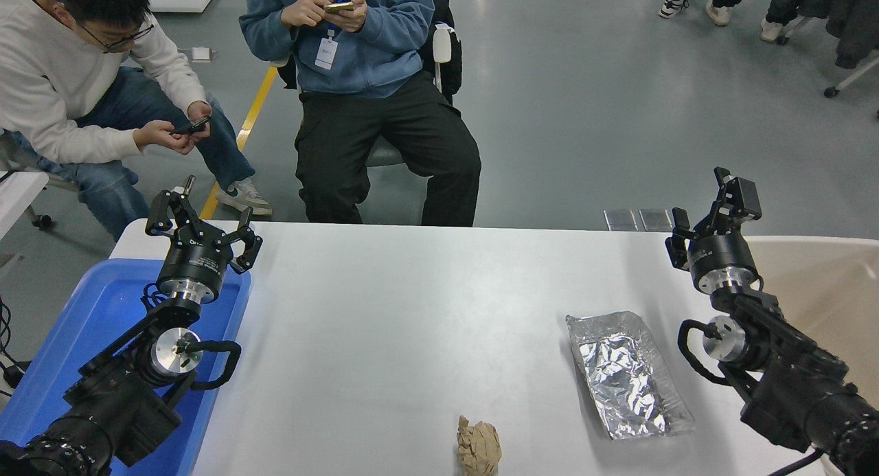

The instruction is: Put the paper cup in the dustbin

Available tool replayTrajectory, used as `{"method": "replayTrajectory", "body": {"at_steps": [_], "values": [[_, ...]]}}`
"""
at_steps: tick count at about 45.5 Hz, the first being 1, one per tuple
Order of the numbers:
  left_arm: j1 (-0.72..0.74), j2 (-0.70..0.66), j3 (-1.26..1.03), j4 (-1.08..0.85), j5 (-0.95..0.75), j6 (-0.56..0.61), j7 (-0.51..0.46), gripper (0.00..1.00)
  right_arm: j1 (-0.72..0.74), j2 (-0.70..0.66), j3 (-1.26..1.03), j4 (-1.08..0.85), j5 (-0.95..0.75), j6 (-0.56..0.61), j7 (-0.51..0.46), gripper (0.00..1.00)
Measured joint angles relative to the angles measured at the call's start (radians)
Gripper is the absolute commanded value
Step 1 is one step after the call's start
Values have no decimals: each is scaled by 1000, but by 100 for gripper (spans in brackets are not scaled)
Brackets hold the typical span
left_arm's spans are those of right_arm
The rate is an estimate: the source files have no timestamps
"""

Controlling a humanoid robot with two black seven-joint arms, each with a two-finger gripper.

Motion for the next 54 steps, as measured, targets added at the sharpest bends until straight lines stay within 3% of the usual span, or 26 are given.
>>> {"method": "replayTrajectory", "body": {"at_steps": [17,37,54], "values": [[0,0,0,0,0,0,0,100,20,26,-110,27,10,25,11,100],[0,0,0,0,0,0,0,100,12,35,-32,38,103,106,22,100],[0,0,0,0,0,0,0,100,-6,32,-21,27,127,68,23,100]]}}
